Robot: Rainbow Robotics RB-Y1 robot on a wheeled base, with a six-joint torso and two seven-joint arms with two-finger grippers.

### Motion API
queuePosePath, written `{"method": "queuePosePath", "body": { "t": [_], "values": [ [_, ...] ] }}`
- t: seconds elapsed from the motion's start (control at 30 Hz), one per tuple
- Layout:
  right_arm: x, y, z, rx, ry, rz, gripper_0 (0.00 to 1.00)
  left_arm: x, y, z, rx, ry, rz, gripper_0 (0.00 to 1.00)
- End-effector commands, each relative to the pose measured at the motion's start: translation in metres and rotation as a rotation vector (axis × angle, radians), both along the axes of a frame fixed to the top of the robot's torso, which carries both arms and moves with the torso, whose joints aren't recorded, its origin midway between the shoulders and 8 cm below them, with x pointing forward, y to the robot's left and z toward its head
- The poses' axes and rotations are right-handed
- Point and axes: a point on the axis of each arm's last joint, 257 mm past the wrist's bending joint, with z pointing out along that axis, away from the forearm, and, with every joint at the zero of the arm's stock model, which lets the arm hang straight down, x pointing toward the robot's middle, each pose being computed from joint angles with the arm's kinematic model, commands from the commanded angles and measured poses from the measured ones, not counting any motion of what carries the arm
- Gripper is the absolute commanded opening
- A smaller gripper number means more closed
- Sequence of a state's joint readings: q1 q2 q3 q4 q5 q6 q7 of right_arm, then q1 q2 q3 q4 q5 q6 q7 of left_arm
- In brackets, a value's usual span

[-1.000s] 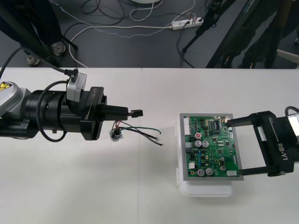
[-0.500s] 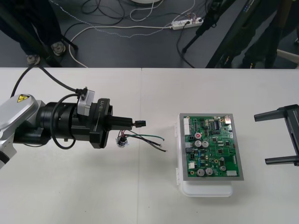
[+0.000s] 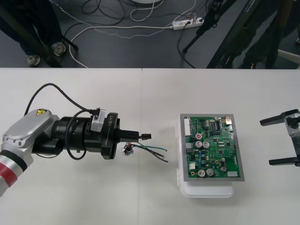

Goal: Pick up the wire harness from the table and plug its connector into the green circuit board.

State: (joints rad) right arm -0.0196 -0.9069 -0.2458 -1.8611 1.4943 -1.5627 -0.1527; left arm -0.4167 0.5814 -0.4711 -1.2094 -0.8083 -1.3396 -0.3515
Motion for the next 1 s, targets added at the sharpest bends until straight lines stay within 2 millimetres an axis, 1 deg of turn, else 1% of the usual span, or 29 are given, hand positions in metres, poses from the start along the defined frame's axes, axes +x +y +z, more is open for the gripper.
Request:
{"method": "queuePosePath", "body": {
  "t": [0.03, 0.2, 0.4, 0.63, 0.87, 1.0],
  "values": [
    [0.003, -0.012, 0.013, -0.085, -0.001, -0.072, 1.0, -0.017, -0.019, 0.001, -0.013, -0.094, -0.113, 0.0],
    [0.003, -0.018, 0.008, -0.158, 0.005, -0.13, 1.0, -0.014, -0.026, -0.013, 0.012, -0.091, -0.112, 0.0],
    [0.0, -0.021, 0.0, -0.25, -0.003, -0.18, 1.0, -0.012, -0.039, -0.019, 0.008, -0.085, -0.116, 0.0],
    [-0.005, -0.02, -0.019, -0.316, 0.029, -0.218, 1.0, -0.011, -0.055, -0.029, 0.011, -0.08, -0.128, 0.0],
    [-0.006, -0.018, -0.029, -0.377, 0.022, -0.221, 1.0, -0.013, -0.063, -0.03, 0.016, -0.13, -0.153, 0.0],
    [-0.007, -0.02, -0.041, -0.432, 0.014, -0.206, 1.0, -0.013, -0.066, -0.028, 0.018, -0.157, -0.167, 0.0]
  ]
}}
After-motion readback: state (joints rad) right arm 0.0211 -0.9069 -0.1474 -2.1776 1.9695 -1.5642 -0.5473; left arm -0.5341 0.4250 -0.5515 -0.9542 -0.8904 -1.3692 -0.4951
